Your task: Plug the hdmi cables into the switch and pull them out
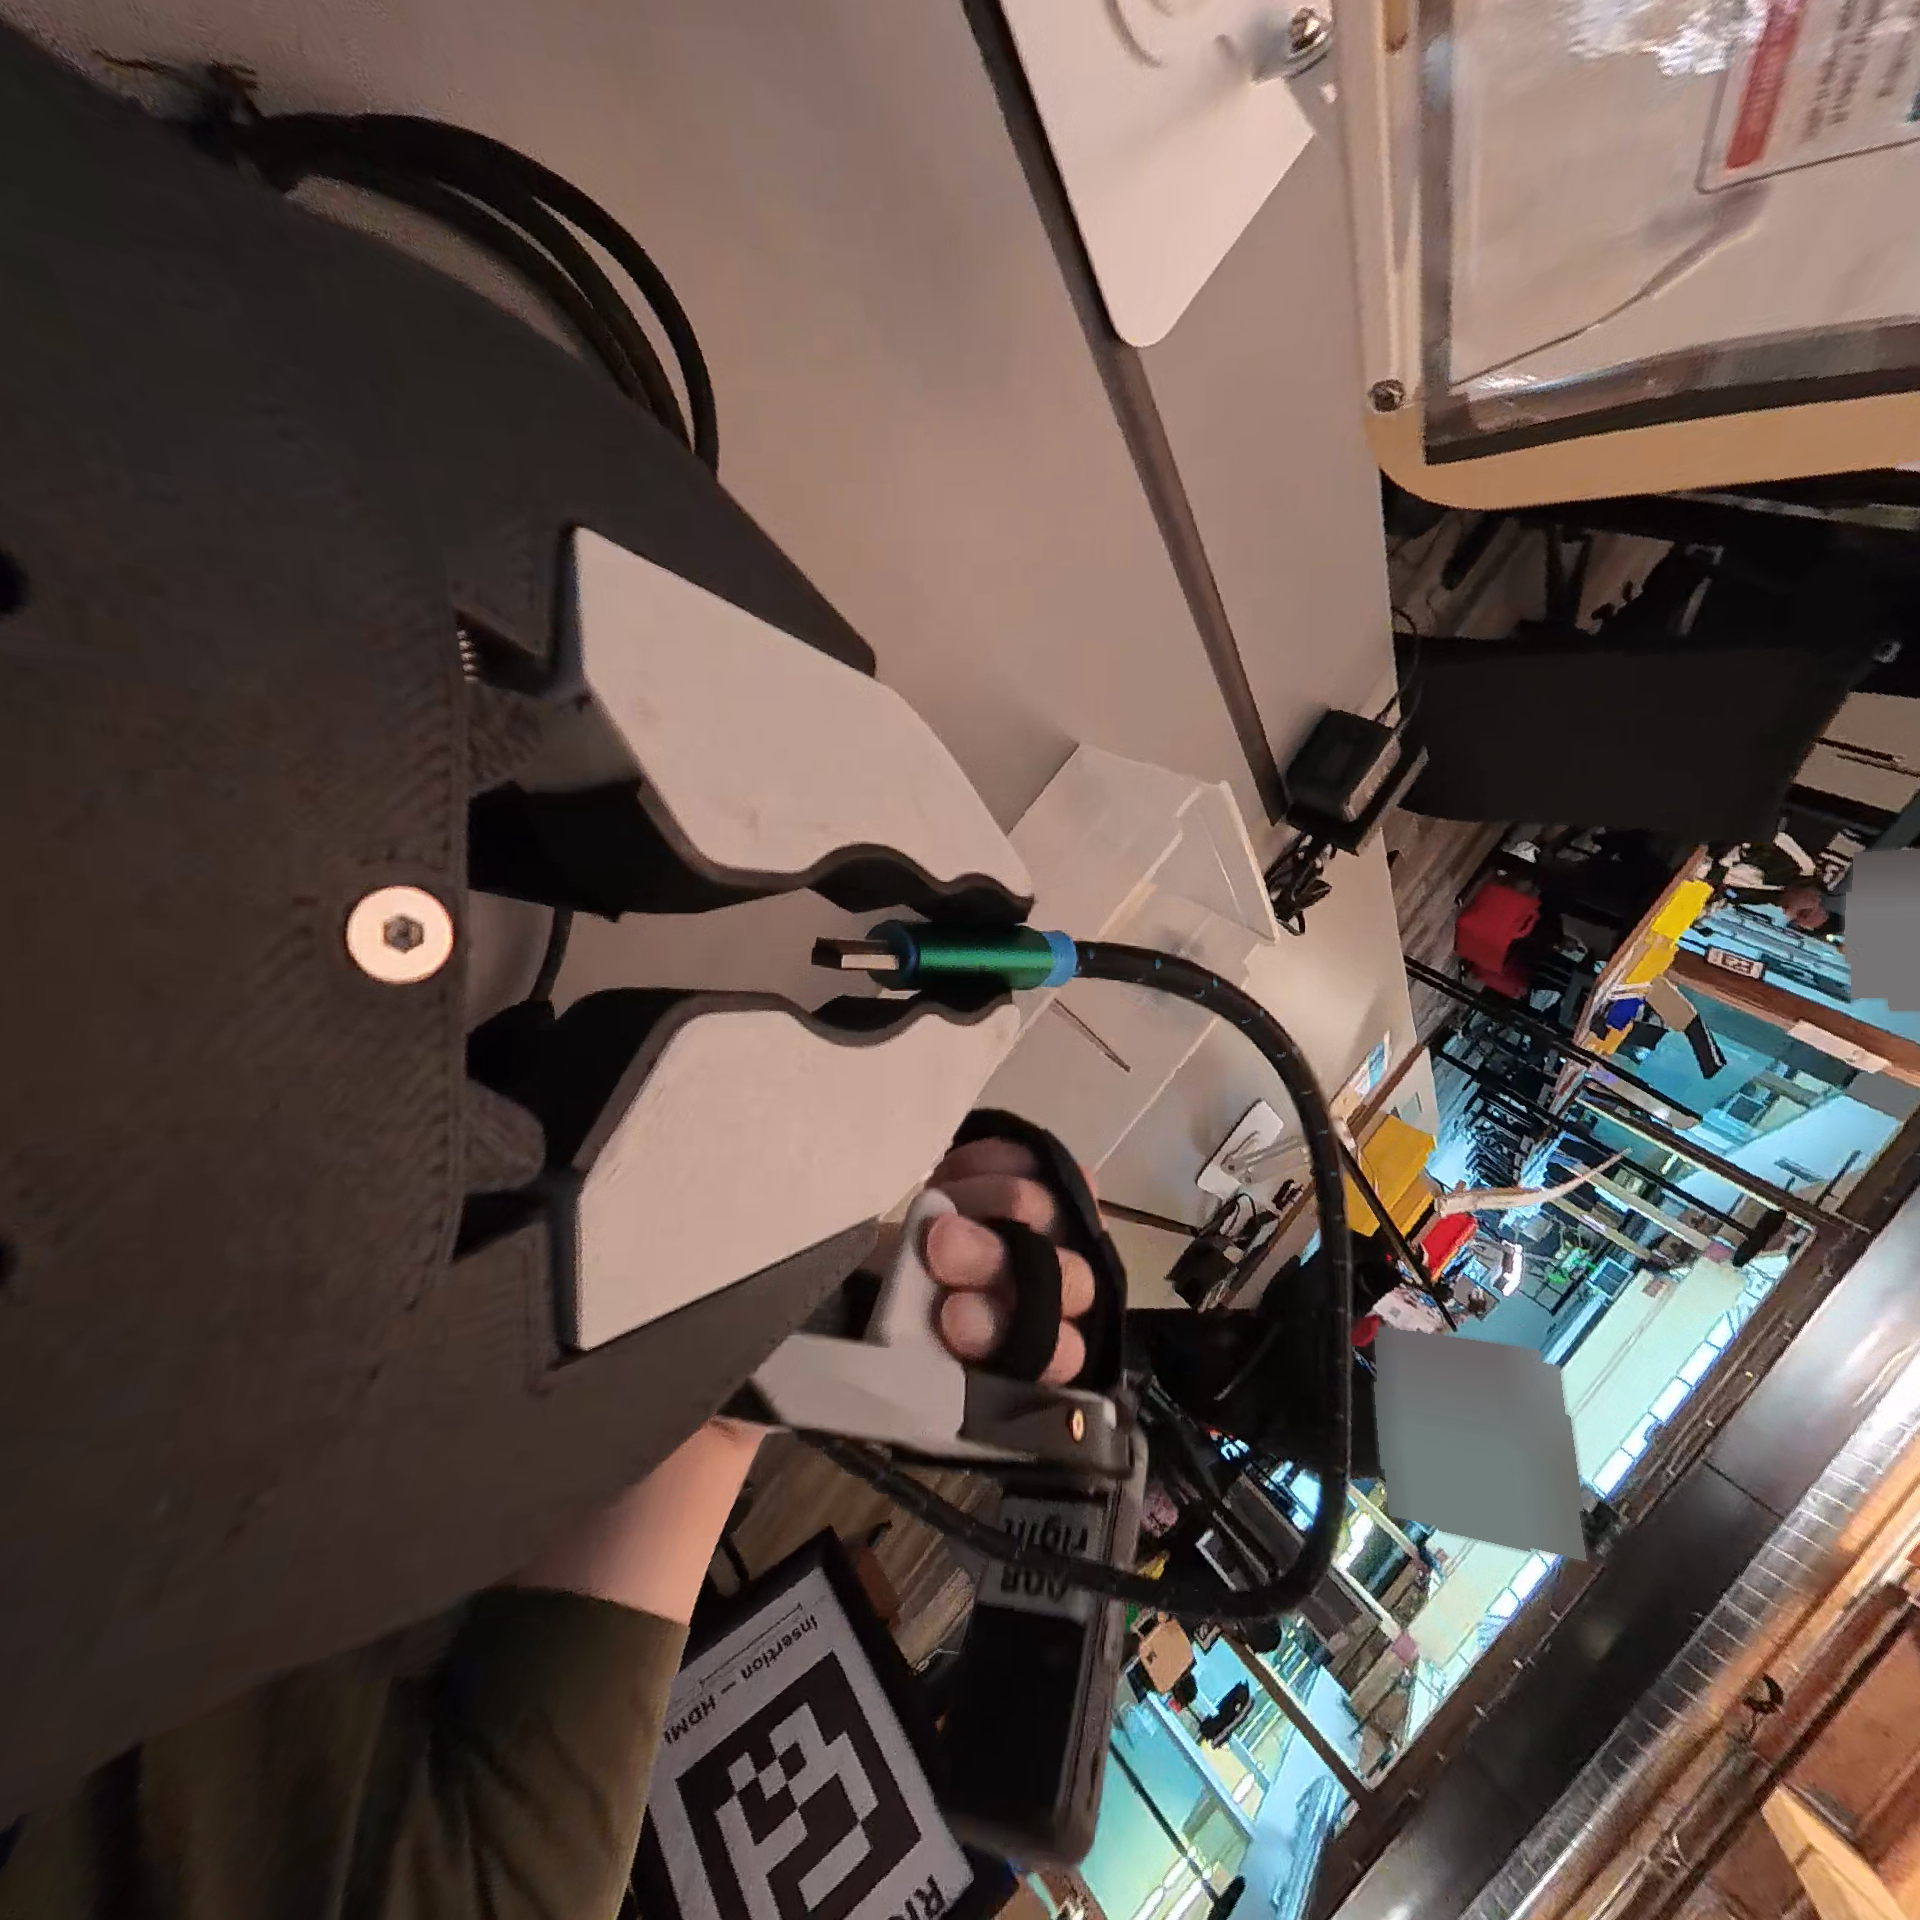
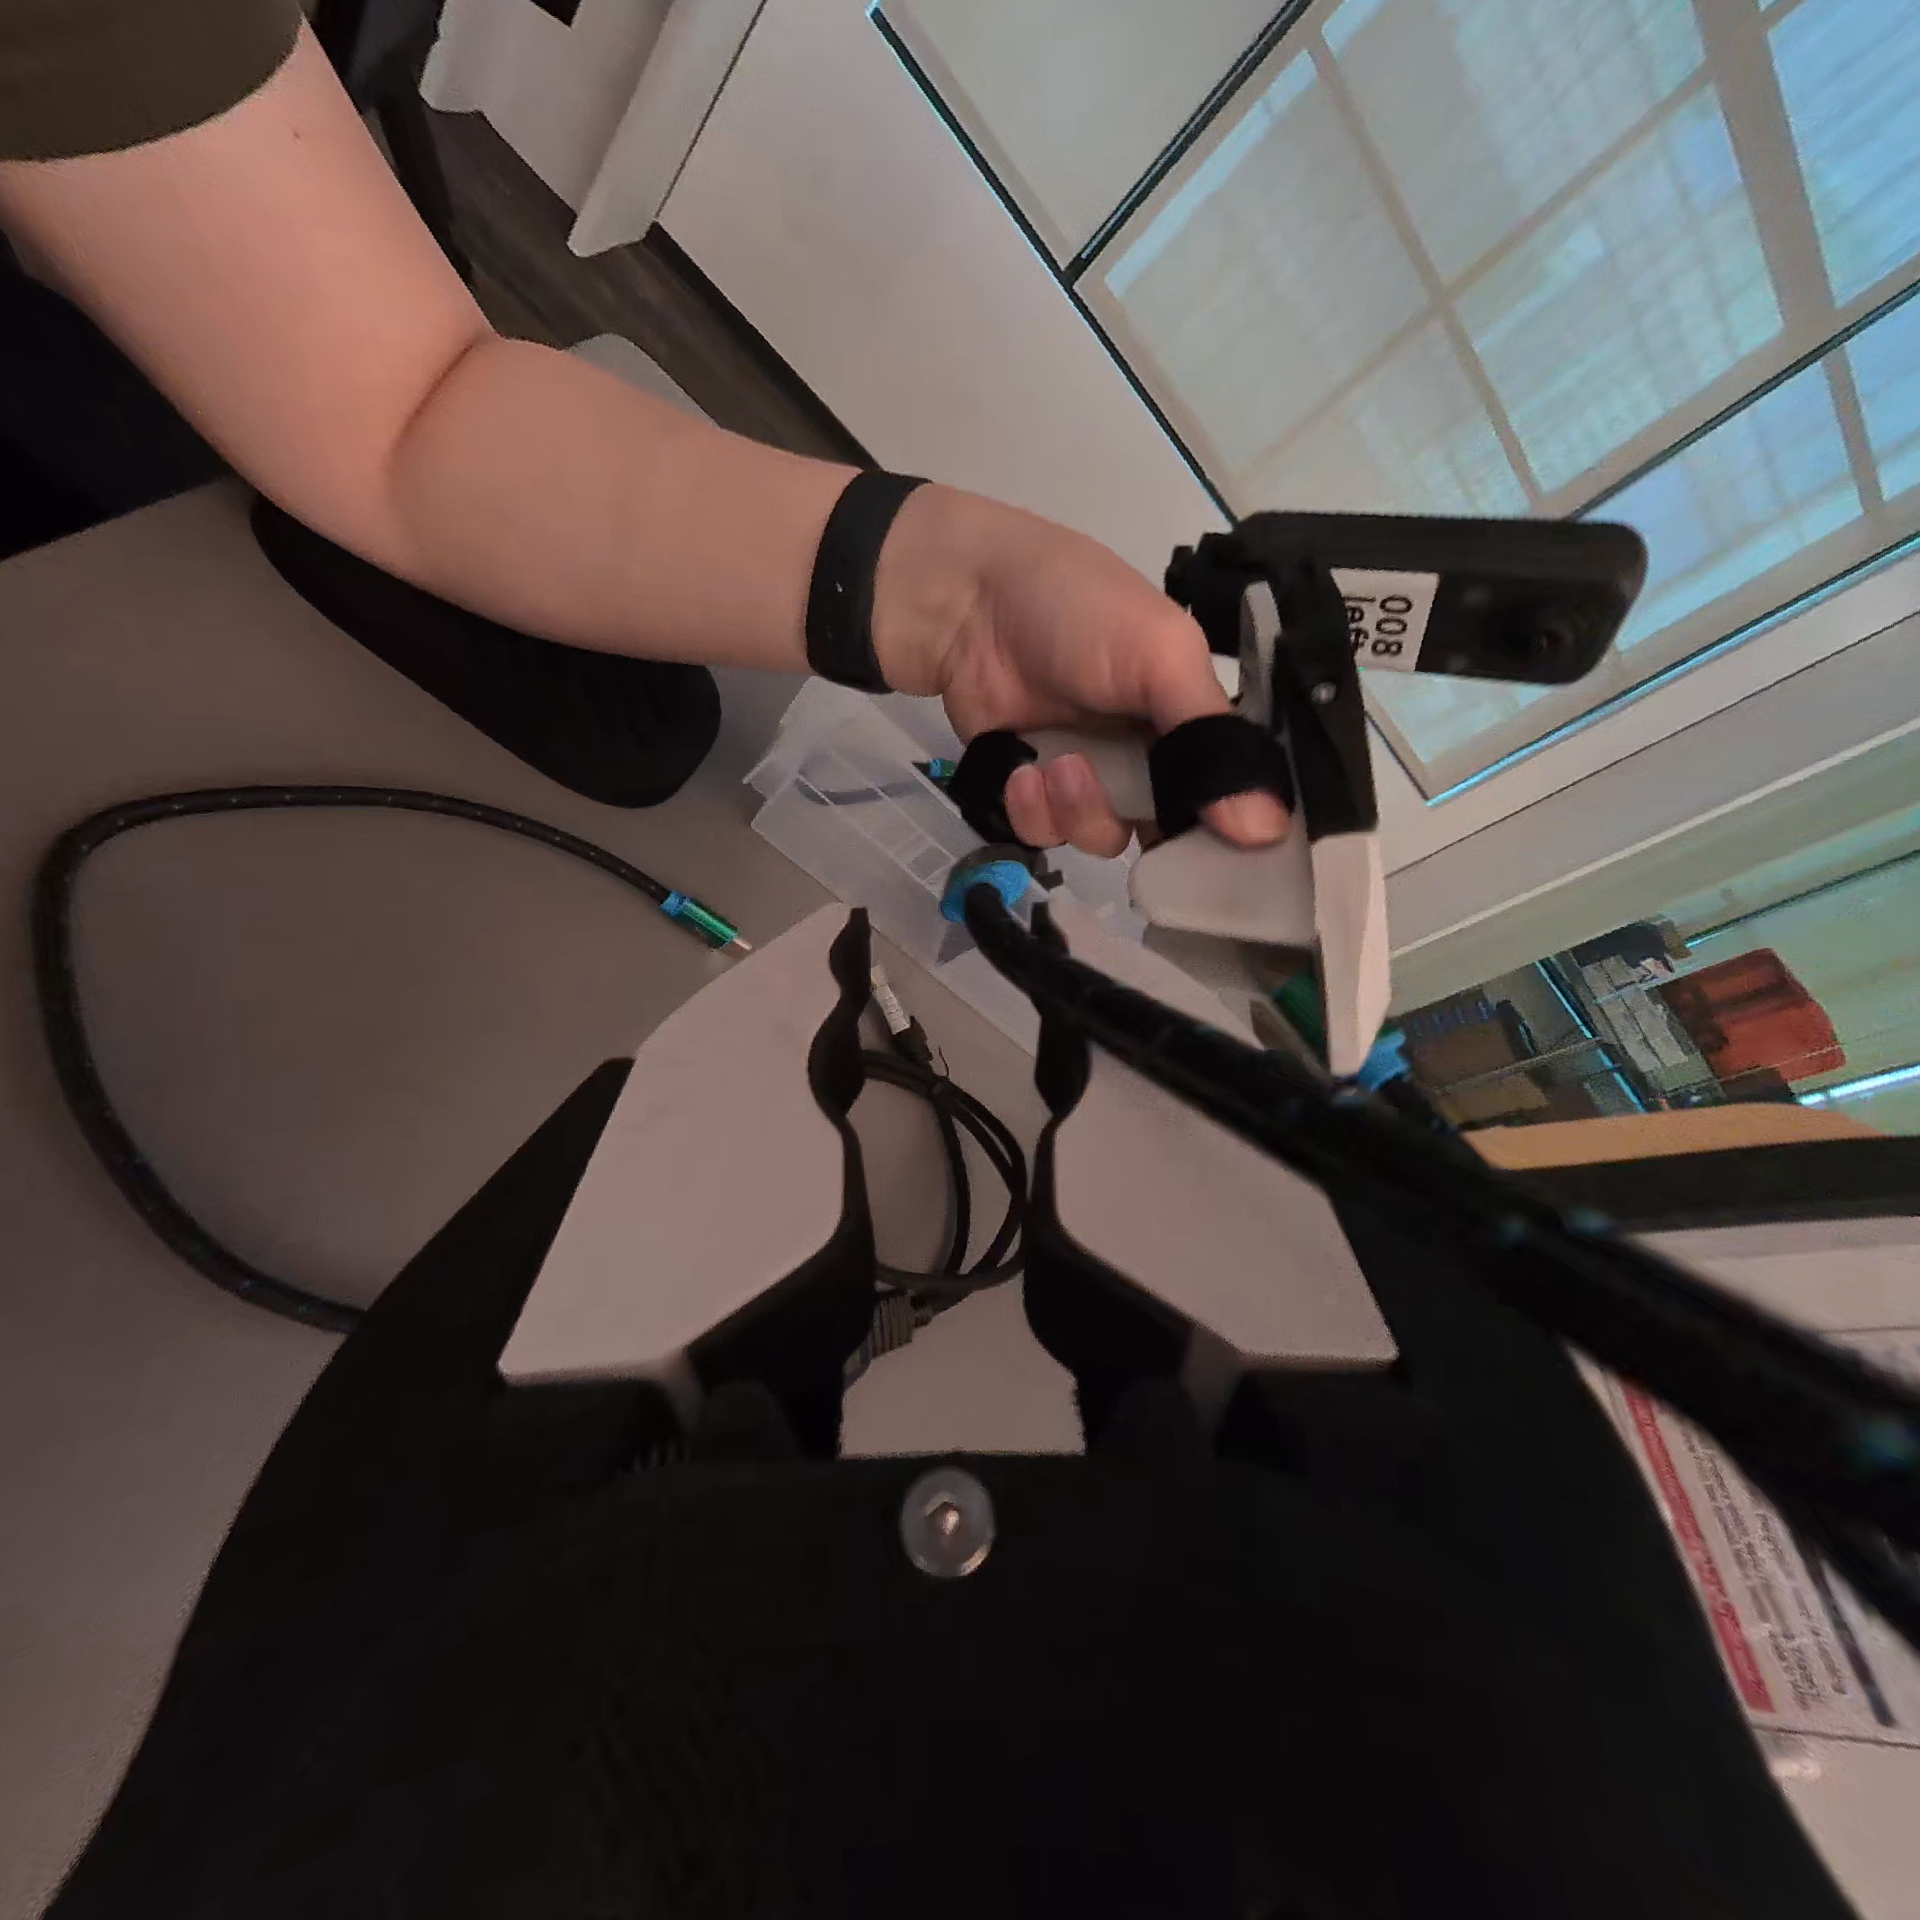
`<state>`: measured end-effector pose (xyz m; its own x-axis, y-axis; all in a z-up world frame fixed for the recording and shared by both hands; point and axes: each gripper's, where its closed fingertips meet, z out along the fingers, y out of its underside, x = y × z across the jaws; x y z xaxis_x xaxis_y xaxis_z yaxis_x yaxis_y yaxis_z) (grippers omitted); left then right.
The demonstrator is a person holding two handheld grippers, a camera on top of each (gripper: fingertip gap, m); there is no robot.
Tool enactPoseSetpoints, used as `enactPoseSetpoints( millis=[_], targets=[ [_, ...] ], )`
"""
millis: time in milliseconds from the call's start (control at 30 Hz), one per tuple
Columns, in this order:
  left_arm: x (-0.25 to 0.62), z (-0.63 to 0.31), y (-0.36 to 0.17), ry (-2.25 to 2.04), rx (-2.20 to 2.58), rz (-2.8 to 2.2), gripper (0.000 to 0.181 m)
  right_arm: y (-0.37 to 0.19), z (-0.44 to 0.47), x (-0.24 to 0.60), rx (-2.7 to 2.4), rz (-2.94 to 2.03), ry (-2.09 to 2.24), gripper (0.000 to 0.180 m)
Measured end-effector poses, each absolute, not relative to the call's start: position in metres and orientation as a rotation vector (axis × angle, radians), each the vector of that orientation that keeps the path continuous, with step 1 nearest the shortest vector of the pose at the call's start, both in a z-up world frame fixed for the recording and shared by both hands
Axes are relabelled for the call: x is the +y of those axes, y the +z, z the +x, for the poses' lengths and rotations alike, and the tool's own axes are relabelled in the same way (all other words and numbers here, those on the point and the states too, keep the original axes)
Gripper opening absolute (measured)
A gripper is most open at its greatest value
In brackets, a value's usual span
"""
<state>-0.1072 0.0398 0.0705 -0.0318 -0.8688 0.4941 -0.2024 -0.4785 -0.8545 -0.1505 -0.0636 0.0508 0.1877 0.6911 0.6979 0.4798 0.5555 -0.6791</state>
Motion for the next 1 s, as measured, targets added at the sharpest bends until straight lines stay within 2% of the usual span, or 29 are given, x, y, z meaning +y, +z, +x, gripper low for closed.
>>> enactPoseSetpoints(
  millis=[400,500,833,933,1000],
  targets=[
    [0.024,-0.087,0.046,-1.556,1.212,-1.766,0.011,0.044,-0.153,-0.049,-1.45,-1.078,0.081,0.027],
    [0.023,-0.086,0.044,-1.559,1.22,-1.77,0.011,0.035,-0.152,-0.051,-1.5,-1.105,0.079,0.015],
    [0.026,-0.09,0.046,-1.591,1.214,-1.775,0.011,0.032,-0.142,-0.047,-1.538,-1.165,-0.067,0.019],
    [0.025,-0.09,0.044,-1.594,1.224,-1.777,0.011,0.029,-0.143,-0.048,-1.557,-1.189,-0.07,0.017],
    [0.021,-0.089,0.044,-1.607,1.244,-1.776,0.011,0.023,-0.142,-0.049,-1.586,-1.223,-0.082,0.008]
  ],
)
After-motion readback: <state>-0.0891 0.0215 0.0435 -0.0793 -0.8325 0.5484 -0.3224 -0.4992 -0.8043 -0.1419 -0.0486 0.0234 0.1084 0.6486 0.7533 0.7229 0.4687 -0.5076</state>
